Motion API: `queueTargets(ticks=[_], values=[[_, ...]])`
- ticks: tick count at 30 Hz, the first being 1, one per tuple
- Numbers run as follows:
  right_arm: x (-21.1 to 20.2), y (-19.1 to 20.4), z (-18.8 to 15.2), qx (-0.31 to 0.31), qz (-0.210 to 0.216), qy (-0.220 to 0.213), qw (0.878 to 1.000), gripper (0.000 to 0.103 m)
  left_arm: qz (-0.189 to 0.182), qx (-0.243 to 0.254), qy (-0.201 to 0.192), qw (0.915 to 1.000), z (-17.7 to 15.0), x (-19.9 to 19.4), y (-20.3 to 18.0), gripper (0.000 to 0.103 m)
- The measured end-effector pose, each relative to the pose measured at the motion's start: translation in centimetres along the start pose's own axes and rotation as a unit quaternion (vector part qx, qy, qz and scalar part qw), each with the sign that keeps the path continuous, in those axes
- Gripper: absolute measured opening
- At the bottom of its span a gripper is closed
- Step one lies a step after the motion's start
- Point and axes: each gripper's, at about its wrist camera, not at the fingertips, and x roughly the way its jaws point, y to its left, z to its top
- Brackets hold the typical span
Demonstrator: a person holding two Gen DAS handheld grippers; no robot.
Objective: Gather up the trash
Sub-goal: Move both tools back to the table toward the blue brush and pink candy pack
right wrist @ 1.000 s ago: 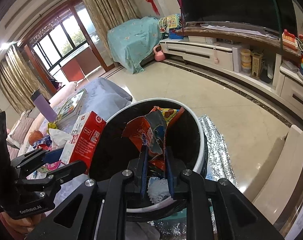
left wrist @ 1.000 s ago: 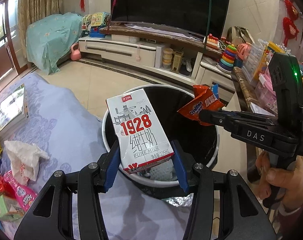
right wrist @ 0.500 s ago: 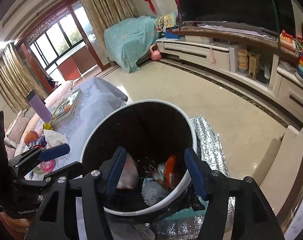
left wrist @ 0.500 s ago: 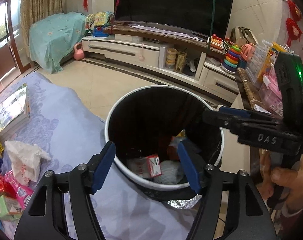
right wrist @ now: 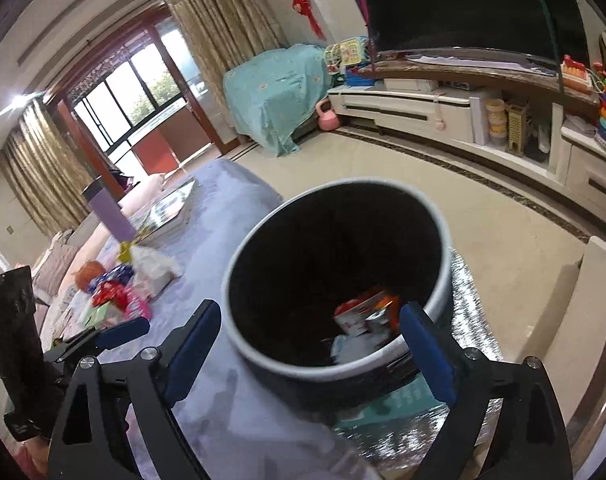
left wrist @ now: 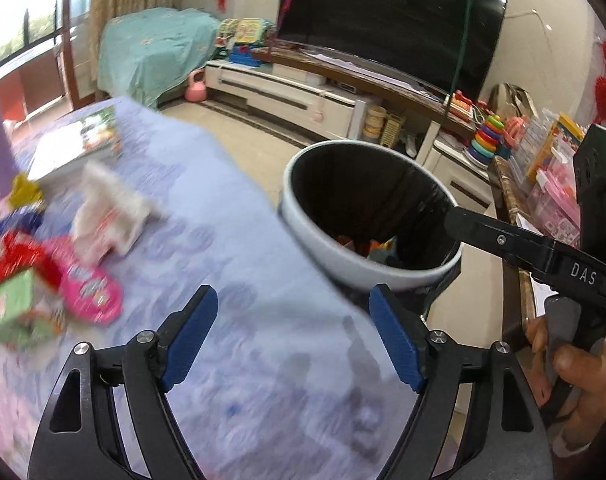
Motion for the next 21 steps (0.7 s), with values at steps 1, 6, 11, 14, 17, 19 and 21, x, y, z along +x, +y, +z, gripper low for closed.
queueTargets(ticks=[1, 6, 11, 14, 17, 19, 21], values=[[0.1, 0.5, -0.3, -0.001, 0.005, 0.002, 1.0, 0.093, 0.005, -0.005, -0.001, 1.0, -0.5, -0.4, 0.5, 0.081], [0.5, 2.9, -1.8, -0.01, 0.025, 0.011, 1.0, 0.093, 0.021, -0.032, -0.002, 0.9993, -2.6, -2.2, 3.3, 0.081], [1.1, 4.8, -2.9, -0.016, 0.033, 0.018, 0.999, 0.093, 0.036, -0.064, -0.005, 0.9973, -4.4, -3.9, 6.5, 0.081], [1.5, 6.1, -3.5, -0.021, 0.041, 0.024, 0.999, 0.093, 0.047, -0.08, -0.009, 0.9956, -5.3, -5.0, 8.4, 0.081], [1.9, 7.6, -4.0, -0.028, 0.05, 0.03, 0.998, 0.093, 0.056, -0.093, -0.01, 0.994, -6.3, -5.8, 10.0, 0.081], [2.3, 8.3, -4.3, -0.033, 0.055, 0.034, 0.997, 0.093, 0.063, -0.103, -0.01, 0.9926, -6.9, -6.2, 11.1, 0.081], [2.7, 9.0, -4.6, -0.038, 0.06, 0.039, 0.997, 0.093, 0.07, -0.113, -0.011, 0.9911, -7.5, -6.7, 12.2, 0.081]])
